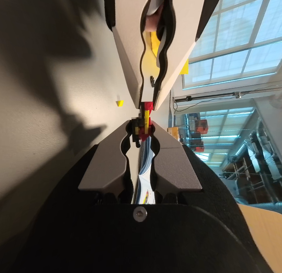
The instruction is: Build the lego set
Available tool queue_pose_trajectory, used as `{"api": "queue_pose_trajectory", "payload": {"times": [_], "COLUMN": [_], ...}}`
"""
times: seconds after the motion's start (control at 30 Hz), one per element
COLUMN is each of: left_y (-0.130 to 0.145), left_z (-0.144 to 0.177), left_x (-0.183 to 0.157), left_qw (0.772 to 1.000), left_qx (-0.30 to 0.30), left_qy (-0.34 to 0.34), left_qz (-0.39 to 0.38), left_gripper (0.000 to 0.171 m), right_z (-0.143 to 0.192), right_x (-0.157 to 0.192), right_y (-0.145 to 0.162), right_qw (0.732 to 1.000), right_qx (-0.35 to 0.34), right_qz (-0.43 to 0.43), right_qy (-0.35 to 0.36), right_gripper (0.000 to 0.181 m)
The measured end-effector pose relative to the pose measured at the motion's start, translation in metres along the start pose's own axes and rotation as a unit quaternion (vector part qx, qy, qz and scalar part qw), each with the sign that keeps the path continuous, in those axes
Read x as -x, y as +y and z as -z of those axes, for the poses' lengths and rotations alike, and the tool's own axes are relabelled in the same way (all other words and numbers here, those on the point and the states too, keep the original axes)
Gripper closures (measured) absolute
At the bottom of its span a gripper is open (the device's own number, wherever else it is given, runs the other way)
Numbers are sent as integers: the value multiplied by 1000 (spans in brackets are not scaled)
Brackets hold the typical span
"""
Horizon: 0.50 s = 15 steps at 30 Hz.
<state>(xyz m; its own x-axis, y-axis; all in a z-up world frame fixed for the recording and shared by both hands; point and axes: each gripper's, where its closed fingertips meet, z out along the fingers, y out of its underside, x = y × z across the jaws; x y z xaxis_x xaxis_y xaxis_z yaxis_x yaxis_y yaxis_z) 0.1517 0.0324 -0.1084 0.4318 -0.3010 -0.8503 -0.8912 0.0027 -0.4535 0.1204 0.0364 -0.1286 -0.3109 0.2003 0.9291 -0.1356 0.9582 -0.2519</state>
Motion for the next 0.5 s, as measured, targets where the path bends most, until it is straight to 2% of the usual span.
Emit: {"api": "queue_pose_trajectory", "payload": {"times": [0.37,0.5], "left_y": [7,10], "left_z": [-5,-6], "left_x": [1,4], "left_qw": [998,997], "left_qx": [67,73], "left_qy": [-13,-9], "left_qz": [-15,25], "left_gripper": [160,160], "right_z": [0,1], "right_x": [-3,-6], "right_y": [15,13], "right_qw": [1000,1000], "right_qx": [27,7], "right_qz": [-4,-27], "right_qy": [-2,0], "right_gripper": [162,159]}}
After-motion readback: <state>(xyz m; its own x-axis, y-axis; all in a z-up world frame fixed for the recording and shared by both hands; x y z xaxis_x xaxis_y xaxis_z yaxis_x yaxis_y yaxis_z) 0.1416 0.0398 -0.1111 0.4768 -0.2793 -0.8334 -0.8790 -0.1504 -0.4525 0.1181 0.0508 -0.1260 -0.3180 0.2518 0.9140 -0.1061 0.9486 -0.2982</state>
